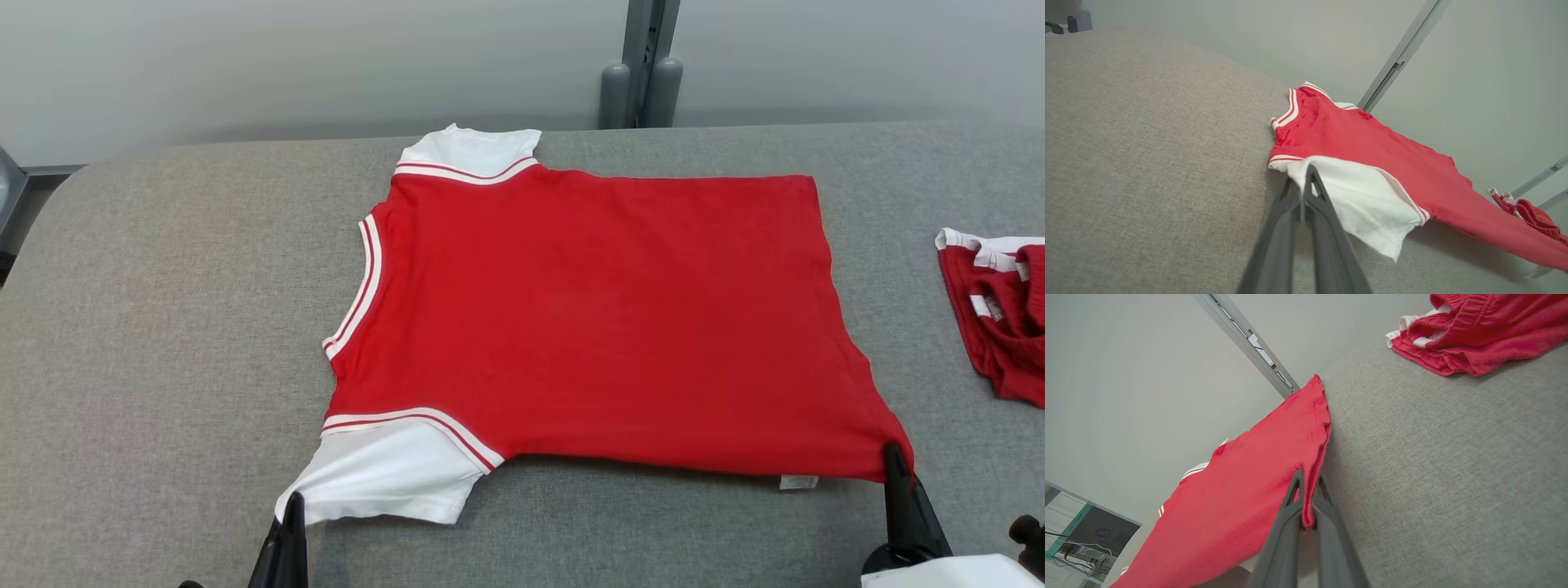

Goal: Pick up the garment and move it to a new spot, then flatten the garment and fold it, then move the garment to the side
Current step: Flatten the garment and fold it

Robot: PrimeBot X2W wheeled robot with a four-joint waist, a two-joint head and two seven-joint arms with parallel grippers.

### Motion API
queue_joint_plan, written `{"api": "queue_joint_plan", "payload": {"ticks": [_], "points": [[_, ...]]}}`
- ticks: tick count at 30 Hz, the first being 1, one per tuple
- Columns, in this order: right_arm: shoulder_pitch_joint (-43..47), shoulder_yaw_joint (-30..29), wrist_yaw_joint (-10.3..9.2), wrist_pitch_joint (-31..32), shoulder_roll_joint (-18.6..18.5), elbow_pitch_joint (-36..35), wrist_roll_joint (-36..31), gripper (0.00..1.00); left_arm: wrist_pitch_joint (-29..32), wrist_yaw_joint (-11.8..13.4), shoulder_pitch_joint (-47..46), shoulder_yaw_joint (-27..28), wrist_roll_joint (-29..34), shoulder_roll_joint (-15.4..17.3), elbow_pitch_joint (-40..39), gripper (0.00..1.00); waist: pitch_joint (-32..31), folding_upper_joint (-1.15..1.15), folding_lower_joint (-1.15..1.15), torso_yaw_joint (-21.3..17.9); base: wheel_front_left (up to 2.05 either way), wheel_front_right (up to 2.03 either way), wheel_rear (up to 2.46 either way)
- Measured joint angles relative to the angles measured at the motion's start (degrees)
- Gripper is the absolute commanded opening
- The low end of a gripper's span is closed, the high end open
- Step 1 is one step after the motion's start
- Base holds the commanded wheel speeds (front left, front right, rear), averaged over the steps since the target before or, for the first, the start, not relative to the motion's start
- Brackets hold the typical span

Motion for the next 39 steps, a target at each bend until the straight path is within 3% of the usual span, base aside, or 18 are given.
{"api": "queue_joint_plan", "payload": {"ticks": [11,26,39], "points": [[4.5,-1.1,0.00,2.5,1.6,-4.7,-1.2,0.00,0.0,-1.1,2.6,0.6,0.4,-0.1,-1.9,0.00,-0.2,0.00,0.00,-1.9,0.00,0.00,0.00],[2.0,0.3,0.00,4.3,2.1,1.1,1.0,0.00,0.0,-3.2,-1.5,0.2,0.9,0.1,0.6,0.00,-0.7,0.00,0.00,-2.6,0.00,0.00,0.00],[-2.3,2.7,0.00,6.6,2.2,3.3,11.8,0.00,0.1,-3.6,-18.2,-4.7,2.4,-0.3,5.8,0.00,1.2,0.00,0.00,-3.4,0.00,0.00,0.00]]}}
